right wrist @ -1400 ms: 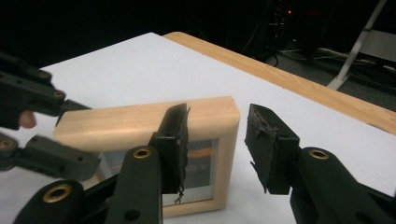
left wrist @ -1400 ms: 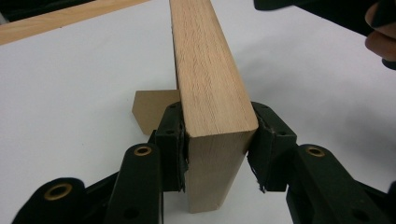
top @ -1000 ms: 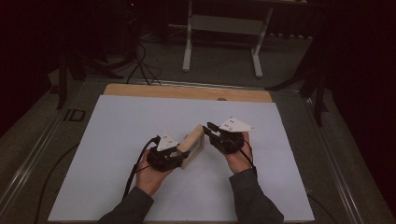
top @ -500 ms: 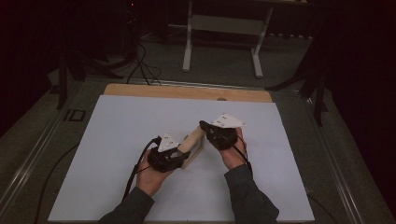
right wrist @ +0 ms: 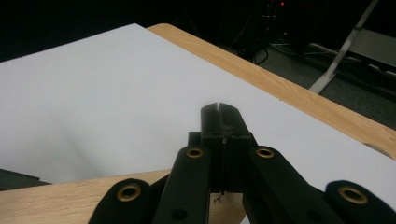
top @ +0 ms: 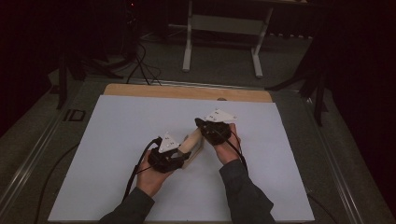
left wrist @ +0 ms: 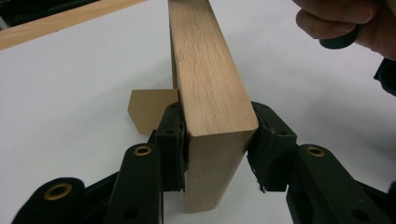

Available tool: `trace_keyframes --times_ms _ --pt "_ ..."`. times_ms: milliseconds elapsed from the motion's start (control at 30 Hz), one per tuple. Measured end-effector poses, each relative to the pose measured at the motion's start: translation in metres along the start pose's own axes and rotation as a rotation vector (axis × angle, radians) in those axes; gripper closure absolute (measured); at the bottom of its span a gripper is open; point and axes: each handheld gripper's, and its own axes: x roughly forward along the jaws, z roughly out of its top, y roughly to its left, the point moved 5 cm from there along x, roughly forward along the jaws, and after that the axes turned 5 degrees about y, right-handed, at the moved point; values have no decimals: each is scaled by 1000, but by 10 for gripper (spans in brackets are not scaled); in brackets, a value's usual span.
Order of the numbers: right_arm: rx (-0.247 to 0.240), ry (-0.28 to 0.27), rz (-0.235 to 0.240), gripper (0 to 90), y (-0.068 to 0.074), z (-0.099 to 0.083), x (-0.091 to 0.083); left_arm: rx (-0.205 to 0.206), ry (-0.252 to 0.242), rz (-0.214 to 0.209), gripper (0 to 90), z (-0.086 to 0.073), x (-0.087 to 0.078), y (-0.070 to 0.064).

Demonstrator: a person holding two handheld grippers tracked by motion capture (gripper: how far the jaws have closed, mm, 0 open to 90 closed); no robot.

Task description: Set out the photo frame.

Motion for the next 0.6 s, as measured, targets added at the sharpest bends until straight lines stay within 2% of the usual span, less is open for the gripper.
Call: trace_keyframes --times_ms 333,600 --pt "-8 42 -7 899 -2 -5 7 1 0 -1 600 0 0 -1" --pt "-12 43 -7 900 -2 -6 6 5 -2 -2 599 -1 0 -1"
